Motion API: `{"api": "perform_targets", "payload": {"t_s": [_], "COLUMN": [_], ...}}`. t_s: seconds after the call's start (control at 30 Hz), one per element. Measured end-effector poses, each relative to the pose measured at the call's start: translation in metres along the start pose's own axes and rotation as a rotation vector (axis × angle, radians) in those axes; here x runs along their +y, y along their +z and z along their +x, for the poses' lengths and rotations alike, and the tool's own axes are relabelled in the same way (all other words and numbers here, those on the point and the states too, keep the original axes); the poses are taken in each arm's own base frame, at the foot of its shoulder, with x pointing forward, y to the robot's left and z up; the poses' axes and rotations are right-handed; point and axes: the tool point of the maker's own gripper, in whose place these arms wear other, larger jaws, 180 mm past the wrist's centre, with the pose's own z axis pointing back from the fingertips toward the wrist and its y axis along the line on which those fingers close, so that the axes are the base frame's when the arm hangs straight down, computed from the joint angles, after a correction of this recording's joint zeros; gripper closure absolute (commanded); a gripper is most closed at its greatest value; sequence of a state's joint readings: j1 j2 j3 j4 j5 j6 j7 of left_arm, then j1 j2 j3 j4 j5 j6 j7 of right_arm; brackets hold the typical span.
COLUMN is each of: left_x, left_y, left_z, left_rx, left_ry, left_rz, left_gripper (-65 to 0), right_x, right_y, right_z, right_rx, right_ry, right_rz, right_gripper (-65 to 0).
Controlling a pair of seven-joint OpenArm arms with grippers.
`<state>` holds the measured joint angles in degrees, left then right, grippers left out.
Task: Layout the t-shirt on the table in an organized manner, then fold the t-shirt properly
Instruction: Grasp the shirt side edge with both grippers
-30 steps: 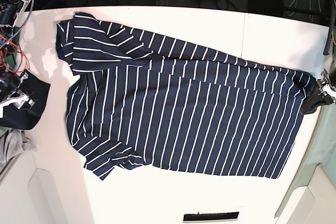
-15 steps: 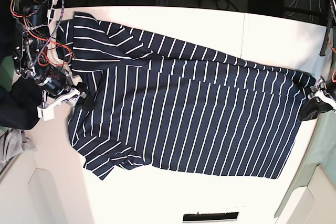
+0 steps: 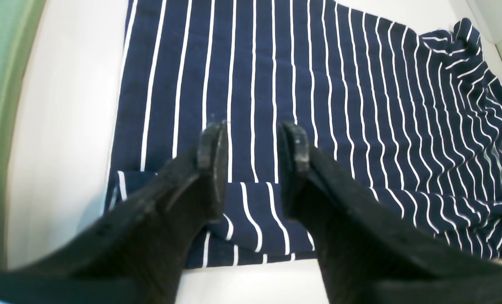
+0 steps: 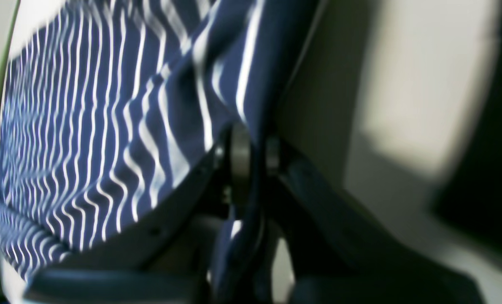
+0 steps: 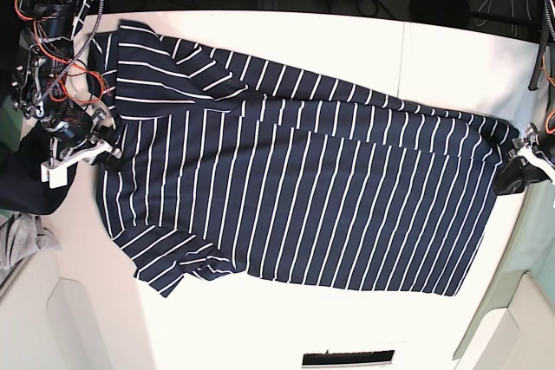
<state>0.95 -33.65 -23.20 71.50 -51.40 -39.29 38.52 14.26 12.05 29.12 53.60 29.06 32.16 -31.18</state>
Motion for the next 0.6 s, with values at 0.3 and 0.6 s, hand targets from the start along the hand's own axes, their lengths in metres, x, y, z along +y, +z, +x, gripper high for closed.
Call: {"api": "perform_targets", "payload": {"t_s": [0.3,0.6], "left_x": [0.0,-0.02], "left_y": [-0.001,-0.026], "left_z": [-0.002,-0.035], "left_rx": [0.006,0.101], "left_ry": [-0.004,-0.129], "left_rz": [0.004,-0.005], "left_gripper": [-22.3,0.0], "right_x": [-0.002,0.061], "right_y": [0.017,0.031], "right_z": [-0.001,0.022], "right_rx": [0.086,-0.014], "right_ry": [-0.051,0.109], "right_rz": [0.031,0.145], "right_gripper": [-35.8,-3.7]}}
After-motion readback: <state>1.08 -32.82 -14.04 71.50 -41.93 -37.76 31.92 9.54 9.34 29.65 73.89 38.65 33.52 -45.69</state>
